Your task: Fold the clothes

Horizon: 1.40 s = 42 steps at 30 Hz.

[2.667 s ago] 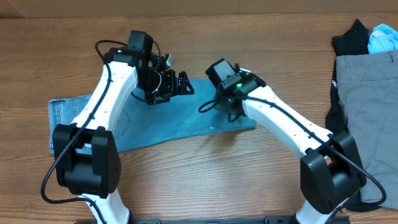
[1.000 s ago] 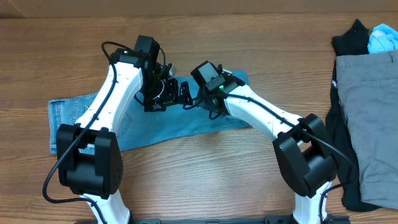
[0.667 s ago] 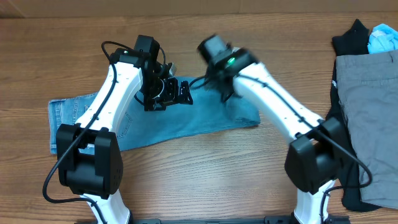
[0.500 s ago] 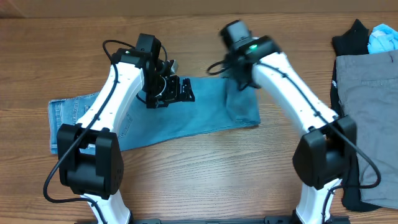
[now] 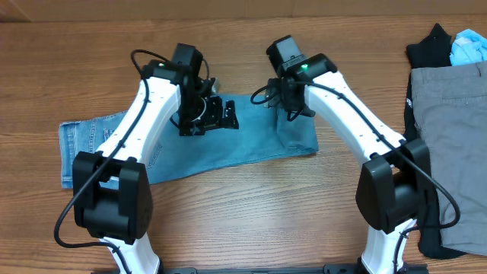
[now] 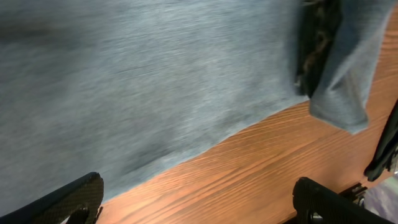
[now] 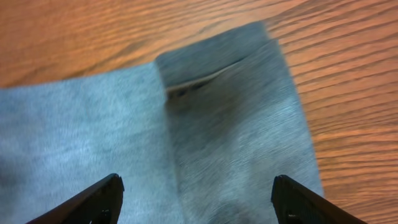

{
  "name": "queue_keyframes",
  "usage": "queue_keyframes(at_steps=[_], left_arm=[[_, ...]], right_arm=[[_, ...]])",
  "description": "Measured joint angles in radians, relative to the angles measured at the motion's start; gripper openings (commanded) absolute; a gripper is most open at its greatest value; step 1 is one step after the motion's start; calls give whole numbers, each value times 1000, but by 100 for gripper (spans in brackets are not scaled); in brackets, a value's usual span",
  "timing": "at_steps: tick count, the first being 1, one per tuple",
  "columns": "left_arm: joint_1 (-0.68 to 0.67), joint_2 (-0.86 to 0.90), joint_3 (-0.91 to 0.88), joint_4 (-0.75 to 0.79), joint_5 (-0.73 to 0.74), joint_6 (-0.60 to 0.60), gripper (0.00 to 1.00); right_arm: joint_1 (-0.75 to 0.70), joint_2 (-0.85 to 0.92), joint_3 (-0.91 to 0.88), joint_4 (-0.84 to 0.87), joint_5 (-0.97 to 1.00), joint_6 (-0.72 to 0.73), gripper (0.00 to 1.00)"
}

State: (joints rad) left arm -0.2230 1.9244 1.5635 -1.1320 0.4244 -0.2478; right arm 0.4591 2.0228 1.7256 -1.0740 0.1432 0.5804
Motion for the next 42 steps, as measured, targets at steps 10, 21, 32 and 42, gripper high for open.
queue_keyframes(at_steps=[10, 21, 32, 42], left_arm=[[15, 0, 0, -17, -10, 13, 100], [15, 0, 0, -20, -11, 16, 100], [24, 0, 0, -58, -23, 20, 95], [68, 0, 0, -134, -40, 50, 97]], right_arm=[[28, 114, -2, -8, 31, -5, 78], [34, 131, -4, 2, 87, -1, 4], [80, 131, 28, 13, 20, 45, 4], [151, 131, 51, 39, -27, 122, 4]])
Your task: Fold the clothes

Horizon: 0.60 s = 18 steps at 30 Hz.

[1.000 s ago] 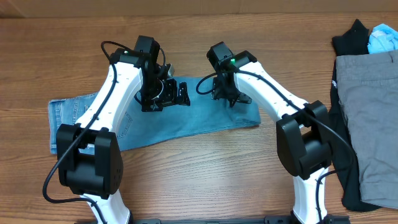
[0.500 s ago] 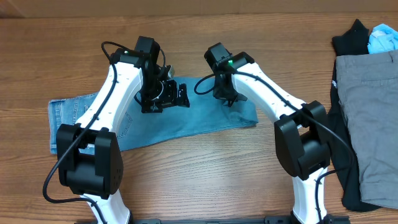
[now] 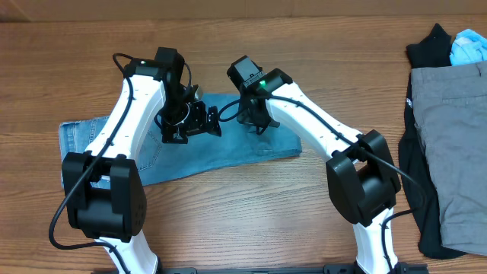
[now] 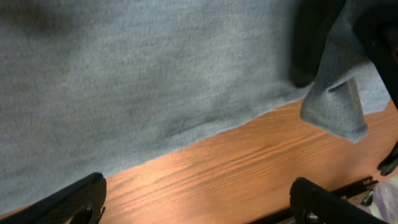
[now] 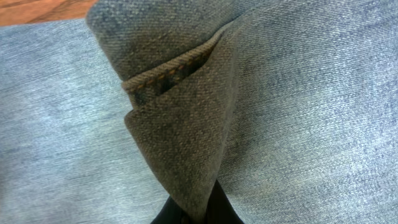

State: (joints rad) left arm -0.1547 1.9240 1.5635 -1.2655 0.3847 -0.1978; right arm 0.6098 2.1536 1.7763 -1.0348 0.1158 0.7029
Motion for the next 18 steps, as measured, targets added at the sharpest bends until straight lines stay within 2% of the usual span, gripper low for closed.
queue_keyframes(at_steps=[6, 8, 10, 12, 15, 17, 18], left_arm=[[0, 0, 0, -7, -1, 15, 98], [1, 0, 0, -13, -1, 16, 98], [6, 0, 0, -18, -1, 18, 98], [13, 0, 0, -27, -7, 18, 99], [26, -1, 0, -46, -33, 19, 99], [37, -3, -1, -50, -47, 18, 100], [40, -4, -1, -50, -53, 19, 99]], right_arm=[[39, 0, -2, 40, -13, 55, 4], [60, 0, -2, 60, -18, 72, 8], [80, 0, -3, 79, -25, 83, 19], [95, 0, -3, 83, -31, 99, 46], [111, 0, -3, 82, -33, 104, 74], [111, 0, -4, 82, -37, 109, 80], [109, 0, -4, 81, -37, 109, 81]])
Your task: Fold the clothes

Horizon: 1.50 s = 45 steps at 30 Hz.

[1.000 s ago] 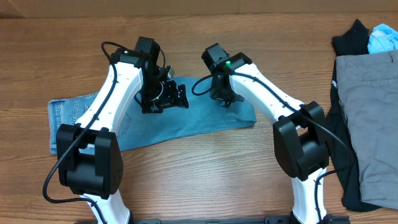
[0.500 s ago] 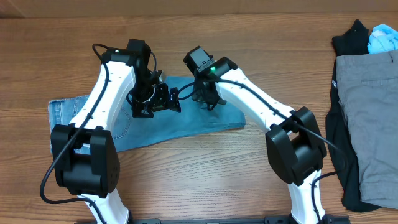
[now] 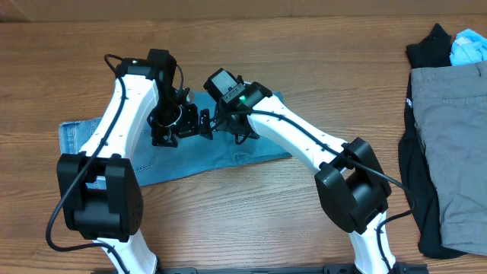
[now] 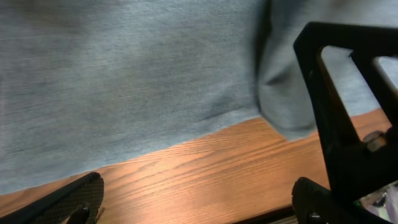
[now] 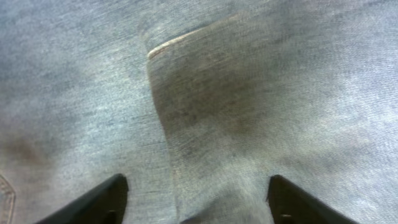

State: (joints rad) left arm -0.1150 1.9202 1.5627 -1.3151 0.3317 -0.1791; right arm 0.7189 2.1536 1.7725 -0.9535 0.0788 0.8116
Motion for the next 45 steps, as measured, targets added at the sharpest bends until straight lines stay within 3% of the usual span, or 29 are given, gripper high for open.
queue_keyframes(at_steps=[8, 10, 11, 12, 13, 17, 19, 22, 30, 45], left_arm=[[-3, -1, 0, 6, -5, 0, 97], [-10, -1, 0, 13, 6, 0, 94], [-15, -1, 0, 19, 13, 0, 89], [-22, -1, 0, 27, 21, -1, 78], [-32, -1, 0, 37, 30, -3, 62], [-98, -1, 0, 80, 50, -10, 21], [-135, -1, 0, 104, 58, -27, 6], [-193, -1, -3, 163, 66, -51, 4], [-284, 9, -21, 296, 105, -128, 4], [-283, 251, -25, 214, 120, -155, 4]], right_arm=[[-28, 0, 33, -104, 4, -18, 80], [-66, 0, 68, -160, 3, -38, 76], [-92, 0, 86, -188, 3, -49, 70], [-122, -2, 100, -212, -1, -62, 62], [-168, -4, 113, -238, -16, -73, 56], [-282, -8, 118, -306, -80, -156, 33], [-330, -8, 118, -333, -117, -201, 18], [-378, -8, 116, -348, -188, -270, 4], [-391, -9, 27, -323, -344, -404, 4], [-396, -10, -298, -43, -534, -425, 4]])
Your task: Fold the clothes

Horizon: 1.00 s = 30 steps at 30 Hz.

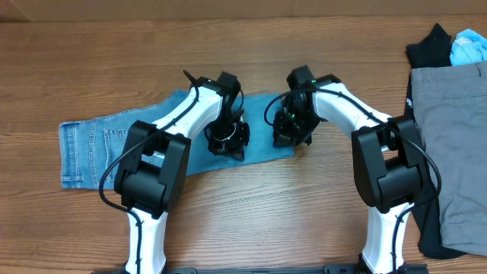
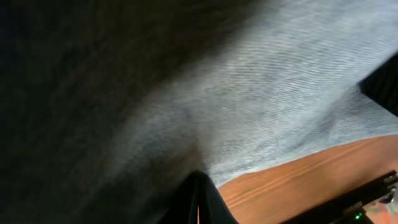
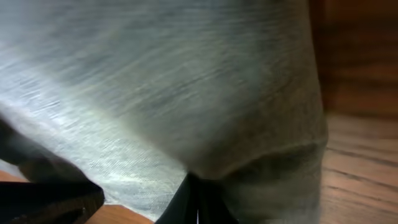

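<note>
A pair of blue jeans (image 1: 114, 144) lies across the table, waistband at the left and the legs running right. My left gripper (image 1: 227, 143) sits at the near edge of the jeans' middle. In the left wrist view this left gripper (image 2: 198, 199) is shut on denim (image 2: 267, 93). My right gripper (image 1: 290, 134) is at the jeans' right end. In the right wrist view the right gripper (image 3: 198, 198) is shut on a bunched fold of denim (image 3: 155, 74).
At the right edge lies a pile of clothes: grey shorts (image 1: 449, 114), a black garment (image 1: 428, 47) and a light blue cloth (image 1: 468, 47). Bare wooden table (image 1: 251, 213) runs along the front.
Both grippers were open over the middle of the jeans. Now the left is at the near edge and the right at the right end, each shut on denim.
Both grippers were open over the jeans' right part. Then my right gripper was shut on the leg hem, further left. Then it was open with the hem lying on the jeans. Now both grippers are shut on denim, the left at the near edge, the right at the shortened right end.
</note>
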{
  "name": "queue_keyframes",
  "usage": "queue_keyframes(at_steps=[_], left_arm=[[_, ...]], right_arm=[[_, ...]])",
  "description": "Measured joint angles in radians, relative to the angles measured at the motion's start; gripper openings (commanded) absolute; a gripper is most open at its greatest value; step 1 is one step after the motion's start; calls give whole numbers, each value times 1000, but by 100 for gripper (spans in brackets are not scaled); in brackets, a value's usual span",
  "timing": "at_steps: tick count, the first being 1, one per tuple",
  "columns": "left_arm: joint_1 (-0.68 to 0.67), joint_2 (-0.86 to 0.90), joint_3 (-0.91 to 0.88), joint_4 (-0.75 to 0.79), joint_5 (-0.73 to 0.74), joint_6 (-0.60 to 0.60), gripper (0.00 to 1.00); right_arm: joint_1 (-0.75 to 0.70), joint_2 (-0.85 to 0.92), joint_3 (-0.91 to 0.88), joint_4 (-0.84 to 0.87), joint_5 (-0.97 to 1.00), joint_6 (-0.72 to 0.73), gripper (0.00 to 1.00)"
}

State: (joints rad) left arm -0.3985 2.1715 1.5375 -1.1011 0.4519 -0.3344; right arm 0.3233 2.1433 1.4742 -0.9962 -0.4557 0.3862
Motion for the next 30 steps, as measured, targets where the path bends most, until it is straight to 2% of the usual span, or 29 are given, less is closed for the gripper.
queue_keyframes(at_steps=[11, 15, 20, 24, 30], left_arm=[[23, -41, 0, -27, -92, 2, 4], [50, -144, 4, 89, -135, 4, 9], [68, -246, 36, 243, -151, -4, 4], [66, -230, 45, 289, -153, -15, 4], [69, -84, 45, 321, -154, -39, 4]], right_arm=[[-54, -20, 44, -60, 119, 62, 4], [-69, -31, 103, -3, 104, 67, 14], [-73, -54, 146, 185, -9, 58, 15], [-73, -55, 151, 248, -63, 58, 18], [-73, -48, 151, 260, -89, 58, 22]])
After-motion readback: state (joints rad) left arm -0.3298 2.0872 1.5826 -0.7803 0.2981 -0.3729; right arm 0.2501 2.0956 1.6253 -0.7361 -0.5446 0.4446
